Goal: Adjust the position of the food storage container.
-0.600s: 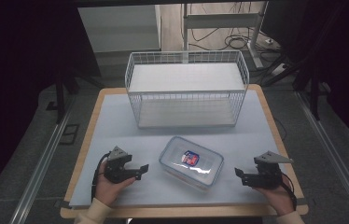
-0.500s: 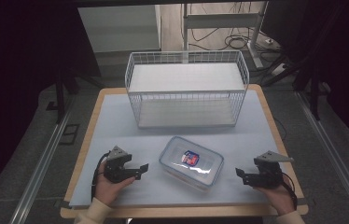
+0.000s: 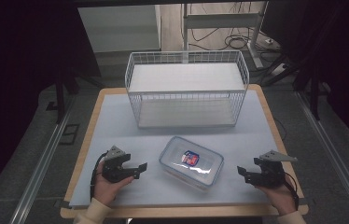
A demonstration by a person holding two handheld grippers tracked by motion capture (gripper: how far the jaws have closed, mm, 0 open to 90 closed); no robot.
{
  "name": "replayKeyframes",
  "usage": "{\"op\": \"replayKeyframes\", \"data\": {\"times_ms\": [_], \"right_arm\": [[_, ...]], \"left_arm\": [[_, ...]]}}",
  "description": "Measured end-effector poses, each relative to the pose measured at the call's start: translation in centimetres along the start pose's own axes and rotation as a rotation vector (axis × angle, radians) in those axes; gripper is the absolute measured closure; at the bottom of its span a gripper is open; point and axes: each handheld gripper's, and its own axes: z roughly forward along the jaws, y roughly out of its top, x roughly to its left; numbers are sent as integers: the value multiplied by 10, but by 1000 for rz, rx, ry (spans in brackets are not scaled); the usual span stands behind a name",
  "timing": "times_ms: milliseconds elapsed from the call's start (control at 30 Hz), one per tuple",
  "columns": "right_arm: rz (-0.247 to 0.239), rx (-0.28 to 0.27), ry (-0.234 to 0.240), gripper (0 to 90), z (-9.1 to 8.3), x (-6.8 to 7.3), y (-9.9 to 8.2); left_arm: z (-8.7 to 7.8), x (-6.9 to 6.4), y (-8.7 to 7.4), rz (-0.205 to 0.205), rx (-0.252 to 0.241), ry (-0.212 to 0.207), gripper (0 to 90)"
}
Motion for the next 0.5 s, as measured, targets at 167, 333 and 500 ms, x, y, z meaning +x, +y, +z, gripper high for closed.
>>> {"op": "replayKeyframes", "data": {"times_ms": [167,333,500], "right_arm": [[26,-30,24,256,-2,3,13],[-33,-58,63,347,-8,20,31],[-67,-44,113,544,-10,37,38]], "left_arm": [[2,-1,0,6,7,-9,148],[2,-1,0,5,9,-9,149],[1,-1,0,0,7,-11,151]]}}
